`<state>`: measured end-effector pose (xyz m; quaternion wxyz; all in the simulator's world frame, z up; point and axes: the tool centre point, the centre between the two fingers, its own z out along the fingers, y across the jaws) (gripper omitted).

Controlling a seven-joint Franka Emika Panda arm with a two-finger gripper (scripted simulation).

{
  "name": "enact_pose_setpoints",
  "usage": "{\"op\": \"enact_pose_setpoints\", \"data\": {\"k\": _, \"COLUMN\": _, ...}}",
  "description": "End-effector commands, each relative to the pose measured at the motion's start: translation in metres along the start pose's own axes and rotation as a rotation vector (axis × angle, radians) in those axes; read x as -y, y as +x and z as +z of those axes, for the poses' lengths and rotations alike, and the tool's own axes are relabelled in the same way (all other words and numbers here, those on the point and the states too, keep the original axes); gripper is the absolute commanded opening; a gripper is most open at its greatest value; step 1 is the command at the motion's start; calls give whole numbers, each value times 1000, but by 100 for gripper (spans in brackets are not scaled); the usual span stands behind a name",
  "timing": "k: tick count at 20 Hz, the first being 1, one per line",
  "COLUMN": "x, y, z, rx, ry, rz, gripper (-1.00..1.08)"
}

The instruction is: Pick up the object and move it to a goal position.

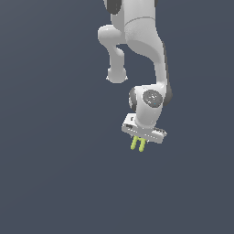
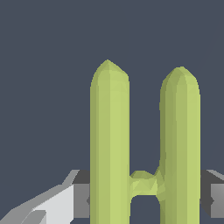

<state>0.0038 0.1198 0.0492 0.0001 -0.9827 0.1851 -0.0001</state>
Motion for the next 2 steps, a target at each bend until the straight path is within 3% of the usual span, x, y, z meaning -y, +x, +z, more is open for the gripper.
{"op": "enact_pose_setpoints", "data": {"k": 1, "x": 0, "y": -3, "z": -1, "rx": 0, "ry": 0, "rz": 1, "gripper": -100}}
{"op": "enact_pose_setpoints", "data": {"k": 2, "x": 0, "y": -3, "z": -2, "rx": 0, "ry": 0, "rz": 1, "gripper": -100}}
